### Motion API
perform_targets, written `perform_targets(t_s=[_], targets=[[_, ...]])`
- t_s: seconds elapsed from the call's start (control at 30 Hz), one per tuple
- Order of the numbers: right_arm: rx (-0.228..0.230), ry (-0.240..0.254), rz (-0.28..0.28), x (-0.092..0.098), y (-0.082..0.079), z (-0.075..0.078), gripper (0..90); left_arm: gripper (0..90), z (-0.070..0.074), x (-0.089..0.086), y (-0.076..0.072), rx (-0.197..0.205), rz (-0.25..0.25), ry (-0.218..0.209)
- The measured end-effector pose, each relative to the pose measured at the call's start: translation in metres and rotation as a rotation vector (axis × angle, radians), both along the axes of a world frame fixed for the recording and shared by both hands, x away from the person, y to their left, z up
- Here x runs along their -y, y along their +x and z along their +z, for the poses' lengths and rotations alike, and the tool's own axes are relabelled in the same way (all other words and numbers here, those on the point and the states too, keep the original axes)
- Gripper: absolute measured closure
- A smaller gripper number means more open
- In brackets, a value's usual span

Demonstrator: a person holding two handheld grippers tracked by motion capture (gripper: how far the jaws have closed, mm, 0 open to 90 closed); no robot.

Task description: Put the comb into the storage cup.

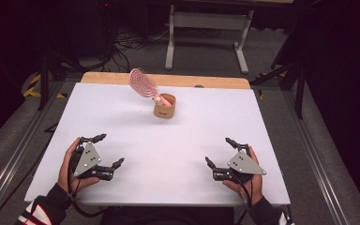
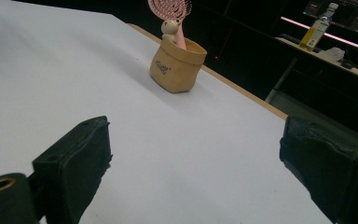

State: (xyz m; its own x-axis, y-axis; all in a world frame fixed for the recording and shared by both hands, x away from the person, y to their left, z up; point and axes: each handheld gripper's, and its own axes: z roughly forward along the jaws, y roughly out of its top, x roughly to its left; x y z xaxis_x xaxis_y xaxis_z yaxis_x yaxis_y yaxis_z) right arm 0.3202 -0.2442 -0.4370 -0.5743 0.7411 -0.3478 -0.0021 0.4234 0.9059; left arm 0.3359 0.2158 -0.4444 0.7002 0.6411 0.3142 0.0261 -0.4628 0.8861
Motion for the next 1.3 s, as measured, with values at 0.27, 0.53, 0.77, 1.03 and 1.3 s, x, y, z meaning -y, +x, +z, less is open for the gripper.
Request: perform_targets(t_s=[0.27, 0.53, 0.77, 1.03, 1.3], targets=[[-0.002, -0.002, 0.005, 0.0, 0.0, -0.001, 8.9, 4.9, -0.009, -0.012, 0.001, -0.043, 0.024, -0.026], [-0.007, 0.005, 0.008, 0.001, 0.0, -0.001, 8.3, 4.6, -0.019, -0.017, 0.0, -0.091, 0.019, -0.034], [-0.01, 0.017, -0.007, 0.003, 0.001, -0.002, 8.0, 4.3, -0.021, -0.017, 0.001, -0.107, 0.016, -0.046], [-0.009, 0.013, -0.002, 0.005, 0.002, -0.003, 8.1, 4.4, -0.021, -0.017, 0.002, -0.106, 0.014, -0.054], [-0.002, -0.001, -0.005, 0.002, 0.001, -0.003, 8.1, 4.4, -0.019, -0.014, -0.002, -0.09, 0.0, -0.04]])
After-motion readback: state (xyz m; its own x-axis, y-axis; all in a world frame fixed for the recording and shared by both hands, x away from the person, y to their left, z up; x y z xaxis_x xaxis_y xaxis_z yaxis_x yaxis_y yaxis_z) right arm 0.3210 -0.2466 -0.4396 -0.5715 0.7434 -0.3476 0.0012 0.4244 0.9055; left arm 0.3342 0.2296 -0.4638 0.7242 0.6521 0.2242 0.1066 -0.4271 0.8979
